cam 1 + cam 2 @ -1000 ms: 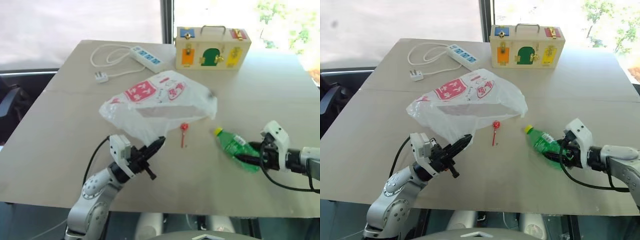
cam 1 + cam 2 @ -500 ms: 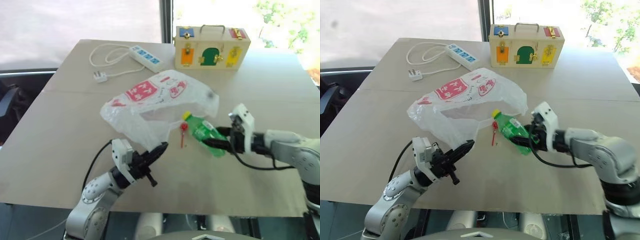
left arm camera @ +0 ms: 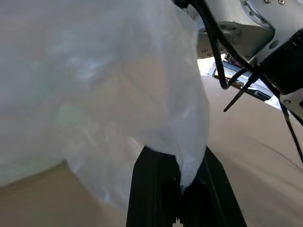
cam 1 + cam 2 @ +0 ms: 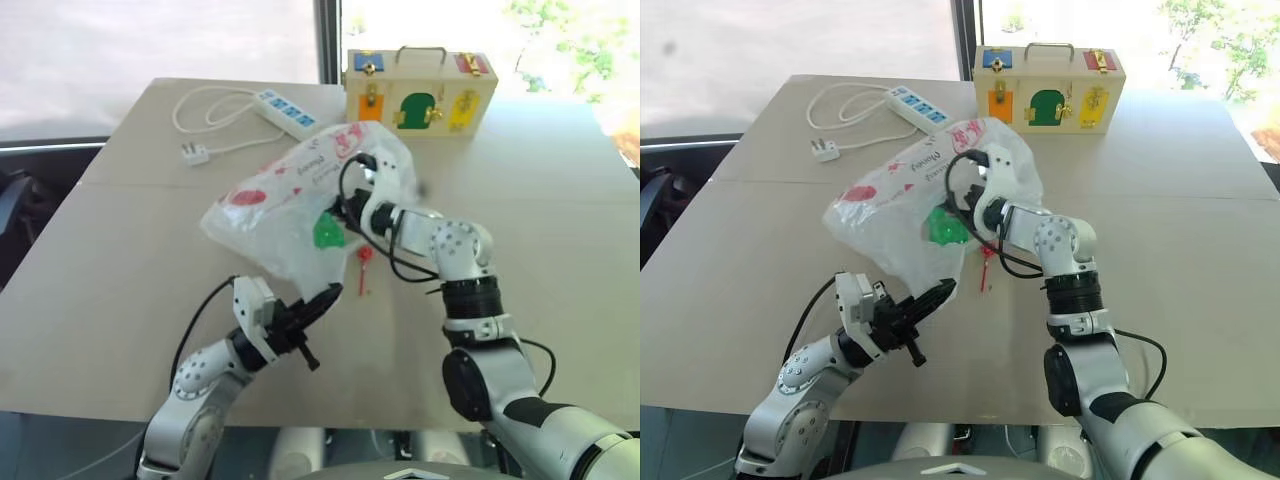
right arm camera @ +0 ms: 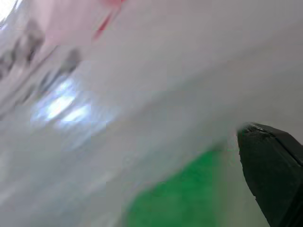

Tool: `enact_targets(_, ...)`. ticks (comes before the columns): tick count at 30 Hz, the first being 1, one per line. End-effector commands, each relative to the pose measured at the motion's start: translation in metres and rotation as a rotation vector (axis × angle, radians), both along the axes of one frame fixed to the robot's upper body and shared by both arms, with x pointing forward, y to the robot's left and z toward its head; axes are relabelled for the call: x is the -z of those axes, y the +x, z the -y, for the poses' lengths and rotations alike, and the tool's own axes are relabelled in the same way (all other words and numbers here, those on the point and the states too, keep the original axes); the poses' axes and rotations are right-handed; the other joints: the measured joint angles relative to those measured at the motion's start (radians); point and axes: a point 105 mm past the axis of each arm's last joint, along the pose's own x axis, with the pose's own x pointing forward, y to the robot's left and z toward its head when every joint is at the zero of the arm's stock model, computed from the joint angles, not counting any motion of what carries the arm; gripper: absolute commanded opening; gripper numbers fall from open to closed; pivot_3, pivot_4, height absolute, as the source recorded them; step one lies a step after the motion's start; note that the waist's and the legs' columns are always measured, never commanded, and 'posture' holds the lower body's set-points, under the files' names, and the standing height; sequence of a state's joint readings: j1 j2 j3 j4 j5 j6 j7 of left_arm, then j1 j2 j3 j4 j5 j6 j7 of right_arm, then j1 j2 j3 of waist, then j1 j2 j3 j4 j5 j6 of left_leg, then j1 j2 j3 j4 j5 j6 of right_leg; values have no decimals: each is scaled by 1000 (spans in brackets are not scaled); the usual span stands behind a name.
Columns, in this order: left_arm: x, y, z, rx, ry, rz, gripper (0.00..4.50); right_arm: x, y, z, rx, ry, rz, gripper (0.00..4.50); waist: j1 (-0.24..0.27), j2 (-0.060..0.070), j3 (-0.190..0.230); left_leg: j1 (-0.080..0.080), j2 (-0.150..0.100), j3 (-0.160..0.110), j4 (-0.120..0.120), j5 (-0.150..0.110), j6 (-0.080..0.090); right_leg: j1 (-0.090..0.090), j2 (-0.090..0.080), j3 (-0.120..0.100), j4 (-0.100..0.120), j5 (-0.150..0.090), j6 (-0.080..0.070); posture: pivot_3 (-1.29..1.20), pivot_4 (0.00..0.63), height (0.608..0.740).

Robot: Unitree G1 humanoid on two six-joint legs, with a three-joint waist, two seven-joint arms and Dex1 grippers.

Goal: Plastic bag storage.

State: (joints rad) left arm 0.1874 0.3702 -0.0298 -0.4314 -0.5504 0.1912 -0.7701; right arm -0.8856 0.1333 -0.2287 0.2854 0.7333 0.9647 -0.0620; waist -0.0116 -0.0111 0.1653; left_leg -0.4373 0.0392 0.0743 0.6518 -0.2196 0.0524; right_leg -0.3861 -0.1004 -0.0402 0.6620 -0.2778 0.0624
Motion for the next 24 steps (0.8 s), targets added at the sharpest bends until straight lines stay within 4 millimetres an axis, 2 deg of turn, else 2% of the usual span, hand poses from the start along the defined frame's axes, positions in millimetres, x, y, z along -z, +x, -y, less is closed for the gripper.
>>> enact_targets(1,-7,3,-5,10,-26,28,0,-38,-17,-48,-101,116,55,4421,-7,0,0,0,0,0,0,0,0,0,0,0,0,0,0,0,150,731)
enact_targets(4,-18,8,-12,0,-79,28,0,-34,-27,-43,-187,-50,204,4421,-26,1,1,1,2,0,-1,0,-1,0,3,1,1,0,0,0,150,731)
enact_targets(8,-39,20,-42,-91,-180,36,0,-18,-44,-10,-305,-271,408,4421,-23,1,0,1,6,-2,-3,1,-2,-2,7,1,1,0,-1,0,150,731)
enact_targets(12,-54,28,-76,-227,-285,40,0,-16,-68,11,-396,-293,528,4421,-18,0,1,0,2,-1,-2,1,-1,-1,2,1,0,0,0,0,150,731)
enact_targets(14,-55,29,-90,-281,-312,29,0,-12,-77,18,-426,-306,542,4421,-22,0,1,0,1,-1,-2,1,-1,-1,1,1,0,1,2,0,150,731)
enact_targets(19,-47,24,-94,-311,-280,1,0,11,-91,25,-471,-456,563,4421,-28,0,1,3,4,0,-2,1,-2,0,5,2,1,1,1,0,150,731)
enact_targets(21,-45,21,-91,-313,-267,-6,0,24,-96,18,-475,-481,538,4421,-25,-1,1,3,5,-1,-2,1,-2,0,5,2,0,1,1,0,150,731)
enact_targets(24,-46,20,-91,-335,-273,-2,0,39,-88,10,-413,-559,503,4421,-26,-1,1,3,5,0,-2,1,-2,0,5,2,0,1,1,0,150,731)
